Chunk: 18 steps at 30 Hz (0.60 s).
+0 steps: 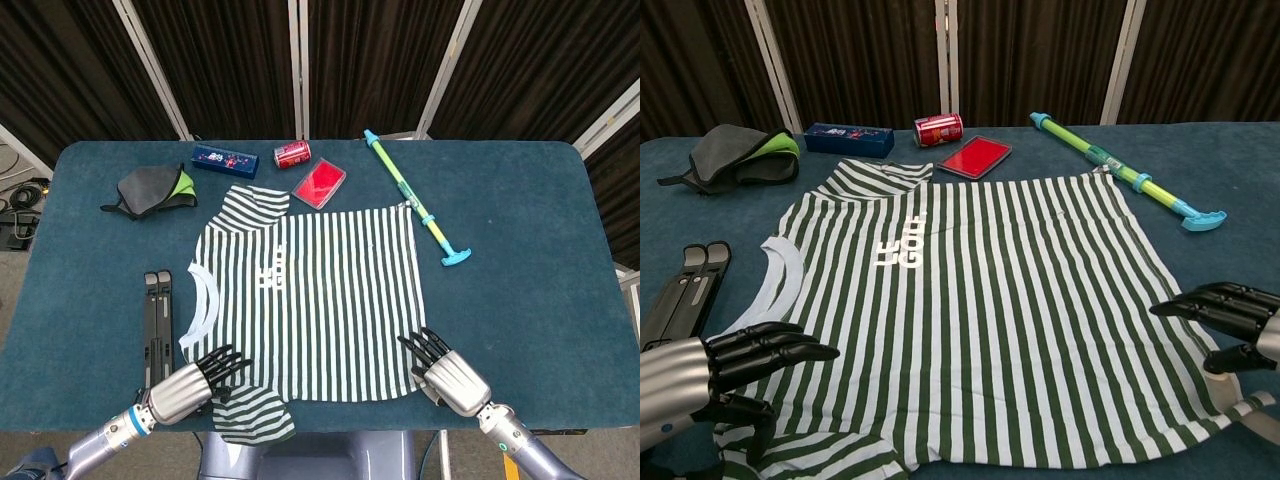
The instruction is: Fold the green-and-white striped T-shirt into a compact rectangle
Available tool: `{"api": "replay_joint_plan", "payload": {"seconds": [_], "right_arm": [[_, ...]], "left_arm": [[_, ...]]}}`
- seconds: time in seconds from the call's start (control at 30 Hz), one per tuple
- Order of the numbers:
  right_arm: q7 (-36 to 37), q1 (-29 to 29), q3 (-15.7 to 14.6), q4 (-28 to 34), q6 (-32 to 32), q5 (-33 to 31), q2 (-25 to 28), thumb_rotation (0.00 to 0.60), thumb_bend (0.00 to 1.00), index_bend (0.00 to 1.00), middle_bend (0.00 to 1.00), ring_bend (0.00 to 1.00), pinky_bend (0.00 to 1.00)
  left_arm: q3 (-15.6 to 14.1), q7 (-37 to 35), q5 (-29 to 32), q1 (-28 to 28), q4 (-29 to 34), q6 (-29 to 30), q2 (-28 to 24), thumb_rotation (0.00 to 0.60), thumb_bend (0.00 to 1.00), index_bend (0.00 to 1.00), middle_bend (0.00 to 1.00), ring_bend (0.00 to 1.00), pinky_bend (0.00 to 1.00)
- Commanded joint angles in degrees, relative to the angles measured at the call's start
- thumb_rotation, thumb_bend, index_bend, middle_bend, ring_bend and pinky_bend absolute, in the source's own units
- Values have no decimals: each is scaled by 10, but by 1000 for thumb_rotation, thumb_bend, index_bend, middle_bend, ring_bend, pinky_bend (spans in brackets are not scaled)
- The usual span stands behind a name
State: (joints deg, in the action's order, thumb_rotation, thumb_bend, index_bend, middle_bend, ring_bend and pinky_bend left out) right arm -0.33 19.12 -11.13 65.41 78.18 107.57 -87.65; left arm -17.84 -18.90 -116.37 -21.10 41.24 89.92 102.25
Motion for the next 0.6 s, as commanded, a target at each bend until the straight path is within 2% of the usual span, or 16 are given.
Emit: {"api": "replay_joint_plan", "payload": {"seconds": [0.03, 0.33, 0.6], "right_arm": [[2, 1, -1, 0, 1, 2, 0, 600, 407, 738, 54, 0, 0], [1, 15, -3, 18, 1, 19, 5, 600, 421, 742, 71, 0, 0], [17, 35, -18, 51, 3, 50, 33, 600, 420, 745, 83, 0, 0]], "left_arm": [[-2, -1, 1, 0, 7, 4, -4, 600, 602, 796, 0, 0, 0], [-7, -5, -4, 0, 35, 32, -22, 600, 624, 831, 0, 0, 0], [-24, 1, -27, -1, 67, 67, -54, 600, 625, 833, 0, 0, 0]]}}
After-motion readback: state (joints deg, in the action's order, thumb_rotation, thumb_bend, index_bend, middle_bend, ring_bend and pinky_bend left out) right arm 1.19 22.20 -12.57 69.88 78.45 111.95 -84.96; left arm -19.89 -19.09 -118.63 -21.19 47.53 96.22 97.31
